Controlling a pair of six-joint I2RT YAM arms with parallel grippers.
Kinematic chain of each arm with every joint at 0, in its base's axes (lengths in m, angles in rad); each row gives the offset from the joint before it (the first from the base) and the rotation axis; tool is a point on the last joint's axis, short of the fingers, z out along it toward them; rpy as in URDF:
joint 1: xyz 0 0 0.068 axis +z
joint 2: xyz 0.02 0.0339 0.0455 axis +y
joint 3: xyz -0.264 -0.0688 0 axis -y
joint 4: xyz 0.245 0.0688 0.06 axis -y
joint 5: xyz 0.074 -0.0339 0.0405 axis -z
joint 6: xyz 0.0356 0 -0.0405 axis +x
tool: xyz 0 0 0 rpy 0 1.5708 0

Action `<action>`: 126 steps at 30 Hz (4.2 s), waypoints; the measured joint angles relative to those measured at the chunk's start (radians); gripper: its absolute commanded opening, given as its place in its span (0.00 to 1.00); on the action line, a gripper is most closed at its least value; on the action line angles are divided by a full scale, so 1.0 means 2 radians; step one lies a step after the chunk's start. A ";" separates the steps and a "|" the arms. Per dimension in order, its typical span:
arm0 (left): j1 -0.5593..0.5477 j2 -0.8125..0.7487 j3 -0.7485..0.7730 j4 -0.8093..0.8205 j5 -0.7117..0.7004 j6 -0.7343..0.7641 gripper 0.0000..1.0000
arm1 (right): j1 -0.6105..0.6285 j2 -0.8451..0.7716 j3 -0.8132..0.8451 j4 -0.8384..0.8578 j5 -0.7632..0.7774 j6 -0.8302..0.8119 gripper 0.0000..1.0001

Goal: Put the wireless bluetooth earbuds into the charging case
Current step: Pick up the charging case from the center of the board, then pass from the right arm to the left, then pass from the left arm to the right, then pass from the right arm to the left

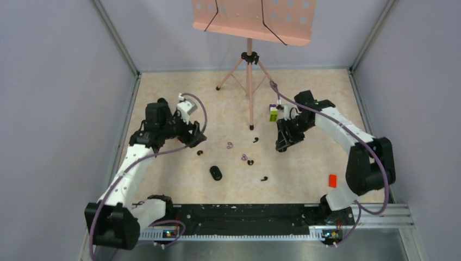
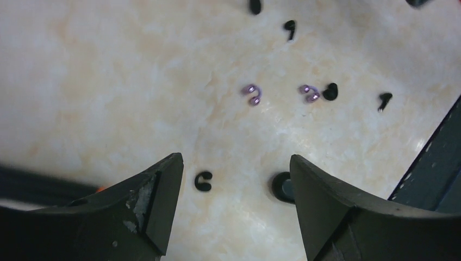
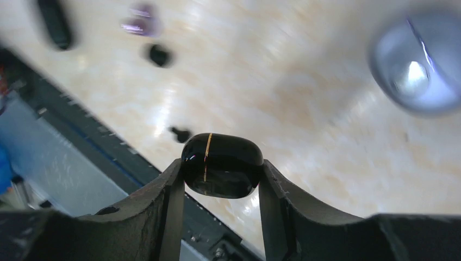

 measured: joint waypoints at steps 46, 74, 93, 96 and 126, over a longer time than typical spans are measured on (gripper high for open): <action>-0.261 0.162 0.204 -0.216 0.200 0.957 0.10 | 0.209 -0.041 0.181 -0.029 -0.165 -0.500 0.20; -0.261 -0.013 0.019 0.280 0.059 0.151 0.00 | 0.161 -0.101 0.253 0.024 -0.134 -0.328 0.58; -0.257 -0.016 0.004 0.332 0.066 -0.005 0.35 | 0.170 -0.068 0.281 -0.043 -0.170 -0.344 0.02; -0.257 -0.016 0.000 0.334 0.063 -0.011 0.48 | 0.170 -0.068 0.281 -0.045 -0.169 -0.342 0.00; -0.254 0.047 -0.013 0.380 0.099 -0.025 0.09 | 0.177 -0.041 0.309 -0.091 -0.128 -0.351 0.00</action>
